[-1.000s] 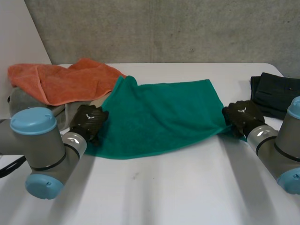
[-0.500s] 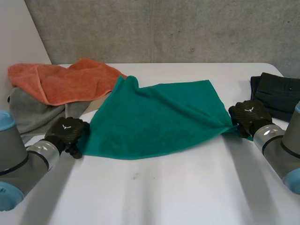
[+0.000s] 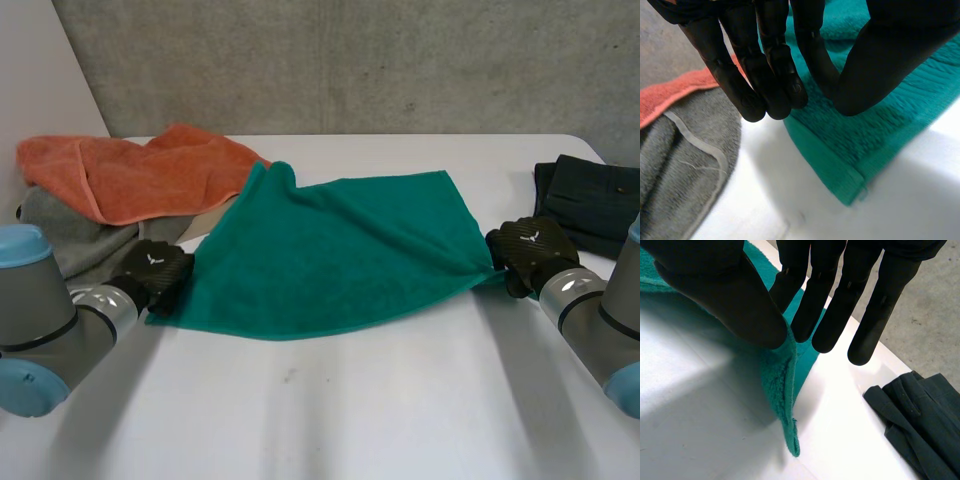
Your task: Fold the laundry.
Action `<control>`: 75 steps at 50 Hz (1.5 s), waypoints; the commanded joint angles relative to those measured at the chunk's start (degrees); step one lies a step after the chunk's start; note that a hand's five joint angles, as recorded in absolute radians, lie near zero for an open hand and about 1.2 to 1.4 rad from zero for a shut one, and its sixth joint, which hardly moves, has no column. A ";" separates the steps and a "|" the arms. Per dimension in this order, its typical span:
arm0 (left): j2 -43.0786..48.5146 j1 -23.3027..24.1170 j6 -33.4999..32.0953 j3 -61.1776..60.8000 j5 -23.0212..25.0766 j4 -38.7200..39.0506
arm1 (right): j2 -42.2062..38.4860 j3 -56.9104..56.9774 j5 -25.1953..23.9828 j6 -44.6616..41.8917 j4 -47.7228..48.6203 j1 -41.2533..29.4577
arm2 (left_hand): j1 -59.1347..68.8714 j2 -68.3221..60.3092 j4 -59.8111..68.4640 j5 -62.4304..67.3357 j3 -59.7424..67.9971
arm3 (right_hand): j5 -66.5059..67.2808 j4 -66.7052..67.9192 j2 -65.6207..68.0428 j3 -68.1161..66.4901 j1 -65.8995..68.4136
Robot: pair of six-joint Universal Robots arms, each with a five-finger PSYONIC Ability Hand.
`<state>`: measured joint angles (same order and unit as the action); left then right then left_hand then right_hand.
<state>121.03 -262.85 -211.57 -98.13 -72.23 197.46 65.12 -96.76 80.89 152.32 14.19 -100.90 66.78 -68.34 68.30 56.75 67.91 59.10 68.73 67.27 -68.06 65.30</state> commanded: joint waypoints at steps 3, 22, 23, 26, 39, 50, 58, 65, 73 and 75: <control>-7.98 0.58 -0.07 -3.54 -0.98 -2.06 | 3.77 0.08 -0.47 -0.79 -7.05 0.96 | 13.22 -11.66 11.69 13.25 12.09 | 10.90 11.27 12.73 -11.94 14.70; -6.96 -3.37 -4.29 -4.17 7.19 -12.62 | 4.32 5.00 0.05 -3.53 -17.54 2.28 | -31.50 33.06 -33.03 -31.47 -32.63 | 10.90 11.27 12.73 -11.94 14.70; -6.08 -3.37 -4.55 -3.74 7.10 -12.71 | 3.97 5.18 0.75 -2.82 -17.53 2.20 | -32.01 33.57 -33.53 -31.98 -33.13 | 10.90 11.27 12.73 -11.94 14.70; -3.97 -3.20 -5.52 -2.33 6.14 -12.71 | 2.47 6.06 2.87 -0.18 -17.18 2.11 | -35.36 36.92 -36.89 -35.33 -36.49 | 10.90 11.27 12.73 -11.94 14.70; 1.48 -1.53 -5.26 4.00 4.73 -10.43 | -0.34 7.38 3.05 1.32 -16.83 1.93 | -27.48 29.04 -29.01 -27.45 -28.61 | 10.90 11.27 12.73 -11.94 14.70; 3.51 -0.30 -4.82 7.08 3.15 -8.06 | -0.61 7.03 3.05 1.32 -16.74 1.41 | -15.69 17.26 -17.22 -15.66 -16.82 | 10.90 11.27 12.73 -11.94 14.70; 5.17 0.49 -5.08 9.27 2.53 -7.88 | -0.52 6.76 2.78 1.32 -16.74 1.32 | -15.86 17.42 -17.39 -15.83 -16.99 | 10.90 11.27 12.73 -11.94 14.70; 6.67 1.11 -5.26 10.68 2.44 -7.88 | -0.34 6.59 2.61 1.23 -16.74 1.40 | -13.34 14.90 -14.87 -13.31 -14.47 | 10.90 11.27 12.73 -11.94 14.70; 5.89 1.90 -5.53 12.53 1.05 -7.79 | 0.44 6.59 2.52 1.58 -17.00 1.49 | 13.22 -11.66 11.69 13.25 12.09 | 10.90 11.27 12.73 -11.94 14.70; 4.13 1.81 -5.26 12.18 0.78 -7.79 | 0.88 6.50 2.52 1.58 -17.09 1.67 | 13.22 -11.66 11.69 13.25 12.09 | 10.90 11.27 12.73 -11.94 14.70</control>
<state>128.07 -261.19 -217.28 -85.91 -70.16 189.55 65.11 -90.19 83.42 153.79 -2.58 -99.45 65.90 -68.25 68.27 56.10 67.76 59.10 68.73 67.27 -68.07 65.30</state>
